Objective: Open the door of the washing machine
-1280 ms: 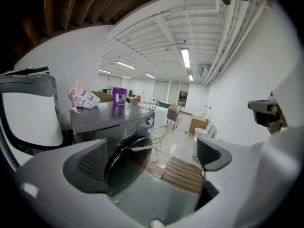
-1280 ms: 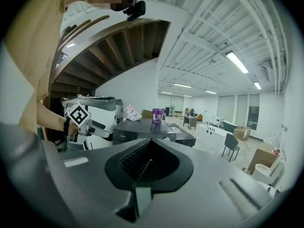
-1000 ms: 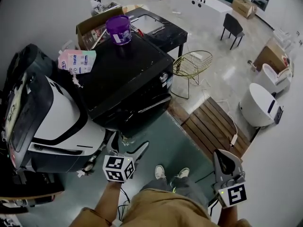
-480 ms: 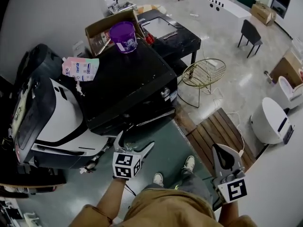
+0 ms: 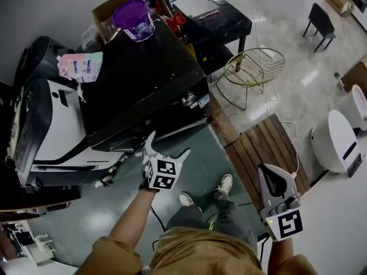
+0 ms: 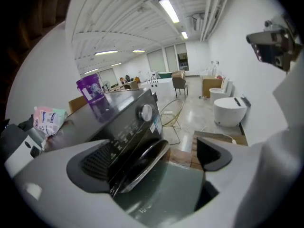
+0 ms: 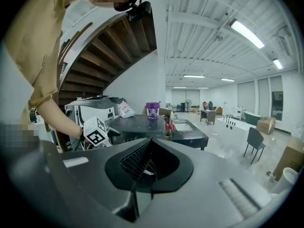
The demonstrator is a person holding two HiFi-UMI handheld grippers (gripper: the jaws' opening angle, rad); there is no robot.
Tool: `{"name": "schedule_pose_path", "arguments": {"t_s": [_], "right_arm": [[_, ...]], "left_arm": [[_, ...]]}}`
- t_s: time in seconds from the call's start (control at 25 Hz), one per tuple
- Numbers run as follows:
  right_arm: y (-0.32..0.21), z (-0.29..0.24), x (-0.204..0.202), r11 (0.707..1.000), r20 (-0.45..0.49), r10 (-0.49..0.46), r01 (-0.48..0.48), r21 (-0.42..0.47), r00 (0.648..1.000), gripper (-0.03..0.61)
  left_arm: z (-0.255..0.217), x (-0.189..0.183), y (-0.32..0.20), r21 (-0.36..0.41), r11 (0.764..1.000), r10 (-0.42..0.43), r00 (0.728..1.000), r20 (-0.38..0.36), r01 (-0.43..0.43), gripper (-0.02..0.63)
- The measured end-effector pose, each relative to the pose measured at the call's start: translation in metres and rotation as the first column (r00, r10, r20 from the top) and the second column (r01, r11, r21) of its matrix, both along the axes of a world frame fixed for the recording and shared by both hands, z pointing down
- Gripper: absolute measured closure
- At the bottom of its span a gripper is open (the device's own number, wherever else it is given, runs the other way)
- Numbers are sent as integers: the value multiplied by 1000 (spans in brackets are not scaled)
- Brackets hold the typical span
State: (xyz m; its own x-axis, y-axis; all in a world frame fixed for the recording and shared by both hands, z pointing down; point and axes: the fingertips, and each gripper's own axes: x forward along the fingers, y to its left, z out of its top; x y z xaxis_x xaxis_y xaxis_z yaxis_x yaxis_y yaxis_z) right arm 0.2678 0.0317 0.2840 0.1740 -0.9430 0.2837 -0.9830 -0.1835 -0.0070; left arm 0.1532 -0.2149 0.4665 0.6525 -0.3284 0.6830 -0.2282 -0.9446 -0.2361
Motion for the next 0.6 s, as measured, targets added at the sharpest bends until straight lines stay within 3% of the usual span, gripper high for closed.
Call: {"name": "schedule_pose_path", "arguments": {"t_s": [0.28, 0.6], "right_arm": [[-12, 42, 20, 999, 72, -40, 41, -22, 997, 572], [-6, 76, 40, 999, 118, -26, 31, -40, 993, 573]], "left_arm": [[68, 47, -6, 65, 992, 97, 977, 192, -111, -2], [116, 82, -20, 91, 980, 141, 939, 312, -178, 3]]}}
